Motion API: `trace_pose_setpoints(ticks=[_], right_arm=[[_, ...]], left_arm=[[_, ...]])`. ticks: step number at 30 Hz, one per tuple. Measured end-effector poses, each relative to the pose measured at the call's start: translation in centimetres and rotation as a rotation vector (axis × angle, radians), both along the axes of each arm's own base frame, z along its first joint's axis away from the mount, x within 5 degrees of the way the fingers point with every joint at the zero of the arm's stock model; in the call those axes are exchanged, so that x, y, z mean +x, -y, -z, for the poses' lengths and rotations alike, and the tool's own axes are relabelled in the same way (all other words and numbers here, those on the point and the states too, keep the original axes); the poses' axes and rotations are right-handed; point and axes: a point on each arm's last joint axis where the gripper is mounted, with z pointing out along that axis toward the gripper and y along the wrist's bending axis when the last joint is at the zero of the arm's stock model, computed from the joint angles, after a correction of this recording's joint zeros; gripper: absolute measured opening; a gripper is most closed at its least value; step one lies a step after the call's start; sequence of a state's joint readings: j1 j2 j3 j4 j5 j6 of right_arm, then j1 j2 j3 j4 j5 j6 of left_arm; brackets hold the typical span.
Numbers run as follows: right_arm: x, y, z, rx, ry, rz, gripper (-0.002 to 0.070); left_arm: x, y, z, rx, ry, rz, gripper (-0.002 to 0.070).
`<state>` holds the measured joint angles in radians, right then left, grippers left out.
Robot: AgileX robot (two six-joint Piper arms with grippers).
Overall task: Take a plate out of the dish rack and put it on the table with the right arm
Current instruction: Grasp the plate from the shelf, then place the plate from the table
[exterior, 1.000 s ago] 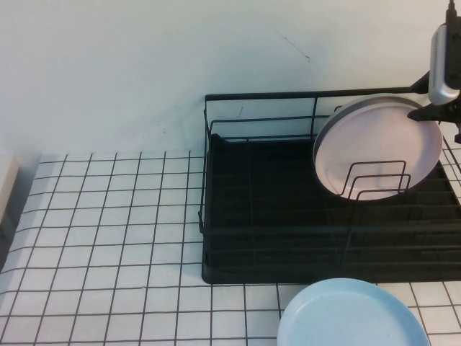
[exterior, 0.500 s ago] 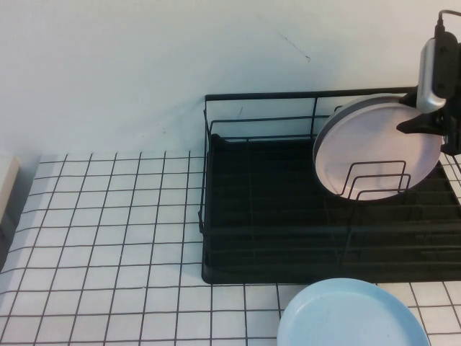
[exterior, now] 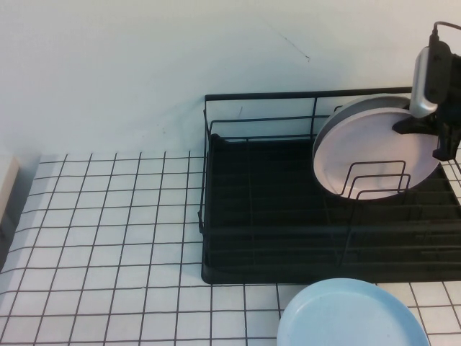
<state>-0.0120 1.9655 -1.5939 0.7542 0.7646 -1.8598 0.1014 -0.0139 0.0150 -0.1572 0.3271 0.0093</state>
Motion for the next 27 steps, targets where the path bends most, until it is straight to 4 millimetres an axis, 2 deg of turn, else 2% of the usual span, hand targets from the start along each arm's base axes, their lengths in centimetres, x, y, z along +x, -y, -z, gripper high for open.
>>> trace_pose_setpoints(ticks=[5,9,13,17,19,23,25,27], right_arm=[[-0.4,0.1,-0.7,0.000,-0.005,0.012,0.0117],[-1.8,0.2,-3.9,-0.030,0.035,0.026,0.0117],[-5.1,0.6,-9.2,-0.053,0.089,0.074,0.0116],[-9.2,0.5,-13.0,0.002,0.018,0.130,0.0115],[-12.1,0.2,-15.3,0.093,-0.059,0.199,0.0115],[-15.5,-0.5,-17.1,0.292,-0.294,0.339,0.0115],[-16.2,-0.9,-17.2,0.377,-0.376,0.381,0.0115],[-16.9,-1.4,-16.5,0.450,-0.453,0.388,0.0115]], left_arm=[[0.0,0.0,0.0,0.000,0.000,0.000,-0.0003],[0.0,0.0,0.0,0.000,0.000,0.000,-0.0003],[0.0,0.0,0.0,0.000,0.000,0.000,-0.0003],[0.0,0.0,0.0,0.000,0.000,0.000,-0.0003],[0.0,0.0,0.0,0.000,0.000,0.000,-0.0003],[0.0,0.0,0.0,0.000,0.000,0.000,-0.0003],[0.0,0.0,0.0,0.000,0.000,0.000,-0.0003],[0.0,0.0,0.0,-0.001,0.000,0.000,-0.0003]])
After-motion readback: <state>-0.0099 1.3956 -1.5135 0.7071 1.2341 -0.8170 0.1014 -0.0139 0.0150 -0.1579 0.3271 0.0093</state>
